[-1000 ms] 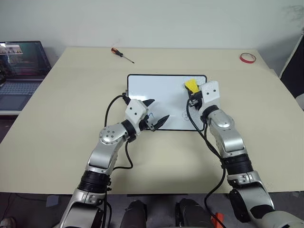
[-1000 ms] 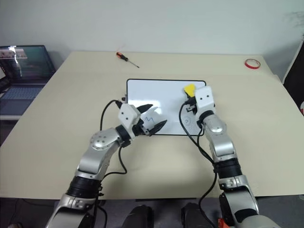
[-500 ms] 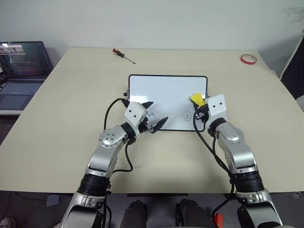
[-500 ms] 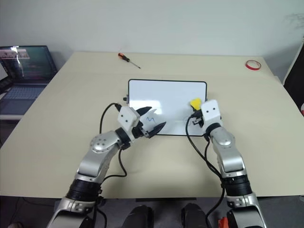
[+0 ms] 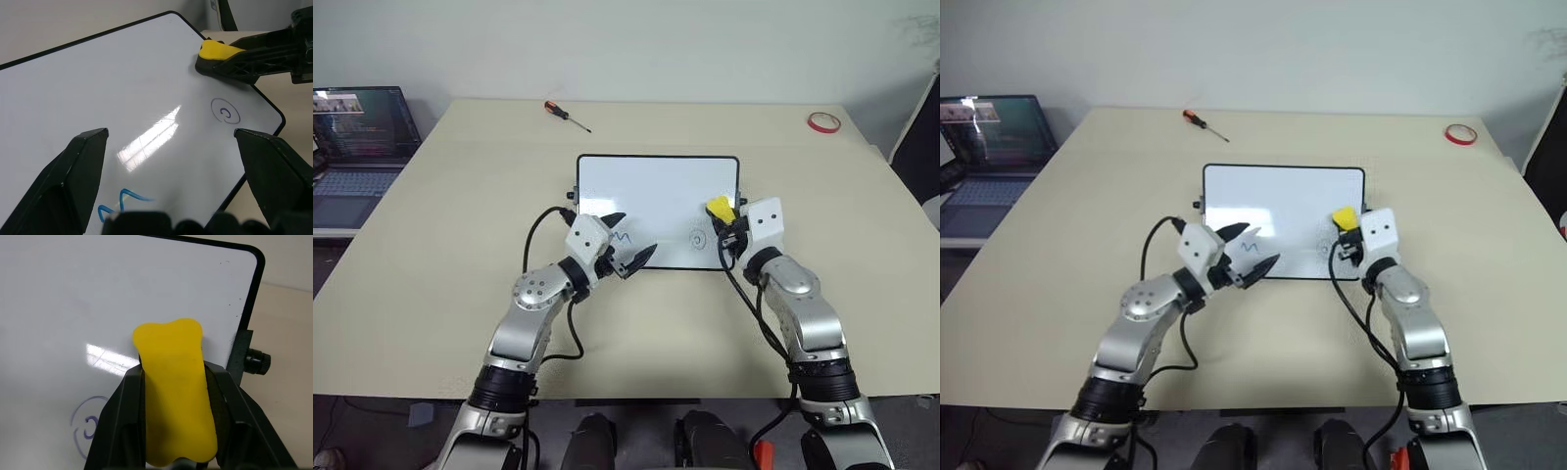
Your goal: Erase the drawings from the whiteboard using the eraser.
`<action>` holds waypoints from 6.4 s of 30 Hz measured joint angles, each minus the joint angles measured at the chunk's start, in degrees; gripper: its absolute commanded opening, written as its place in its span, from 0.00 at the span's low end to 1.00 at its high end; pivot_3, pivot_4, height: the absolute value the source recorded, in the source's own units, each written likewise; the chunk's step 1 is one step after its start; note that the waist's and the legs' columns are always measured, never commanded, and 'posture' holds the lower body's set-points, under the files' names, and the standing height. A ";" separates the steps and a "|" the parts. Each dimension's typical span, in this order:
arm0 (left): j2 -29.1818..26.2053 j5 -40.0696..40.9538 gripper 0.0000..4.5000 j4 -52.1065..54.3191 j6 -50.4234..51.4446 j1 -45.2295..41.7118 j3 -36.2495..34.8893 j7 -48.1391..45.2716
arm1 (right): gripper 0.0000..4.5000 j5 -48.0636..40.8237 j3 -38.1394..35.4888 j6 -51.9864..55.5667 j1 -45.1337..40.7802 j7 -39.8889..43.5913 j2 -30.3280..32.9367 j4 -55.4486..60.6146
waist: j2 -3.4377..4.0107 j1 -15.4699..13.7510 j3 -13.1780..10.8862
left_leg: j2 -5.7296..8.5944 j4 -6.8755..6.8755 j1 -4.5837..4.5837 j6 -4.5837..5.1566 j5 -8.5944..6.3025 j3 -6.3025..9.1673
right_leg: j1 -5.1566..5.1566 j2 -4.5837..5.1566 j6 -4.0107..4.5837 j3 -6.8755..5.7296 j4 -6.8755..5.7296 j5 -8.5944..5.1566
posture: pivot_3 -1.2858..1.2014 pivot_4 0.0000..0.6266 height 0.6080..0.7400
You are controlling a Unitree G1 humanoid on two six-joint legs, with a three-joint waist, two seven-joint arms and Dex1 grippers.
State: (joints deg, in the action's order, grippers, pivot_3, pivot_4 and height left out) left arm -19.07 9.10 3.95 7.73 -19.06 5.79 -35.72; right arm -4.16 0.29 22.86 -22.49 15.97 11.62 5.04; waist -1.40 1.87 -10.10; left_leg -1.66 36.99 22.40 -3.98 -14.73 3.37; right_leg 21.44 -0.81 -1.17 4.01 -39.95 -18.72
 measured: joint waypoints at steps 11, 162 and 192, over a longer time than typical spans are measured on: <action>-3.23 2.18 1.00 8.98 -0.49 10.65 -1.80 -1.15 | 0.28 -3.69 0.01 -1.34 11.90 7.52 6.62 13.55 | 0.01 -0.02 -0.02 | -0.02 -0.01 0.08 0.00 0.00 0.06 | 0.03 0.03 -0.01 -0.02 0.06 -0.01 | 0.52 0.24 1.00; 4.24 1.67 1.00 23.68 10.10 29.28 -9.68 19.03 | 0.28 -3.31 1.11 -15.41 21.38 18.78 16.52 11.71 | -0.13 -0.21 -0.07 | 0.02 -0.01 -0.15 0.01 -0.02 0.00 | -0.19 0.00 -0.09 0.04 0.12 -0.06 | 0.52 0.24 1.00; 5.84 2.24 1.00 25.20 11.90 28.85 -7.54 20.61 | 0.28 14.53 20.38 -27.17 -22.62 12.26 -6.85 -37.89 | -0.15 0.10 -0.11 | -0.07 -0.05 -0.22 -0.01 -0.02 -0.06 | -0.09 0.10 -0.03 0.04 0.00 -0.04 | 0.52 0.24 1.00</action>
State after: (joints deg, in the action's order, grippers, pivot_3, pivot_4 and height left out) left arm -13.23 11.34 29.14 19.63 9.79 -1.75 -15.11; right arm 10.37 20.67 -4.31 -45.10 28.24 4.77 -32.85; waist -1.54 1.97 -10.21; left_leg -1.73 36.94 22.19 -3.98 -14.75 3.32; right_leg 21.35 -0.71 -1.21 4.06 -39.95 -18.75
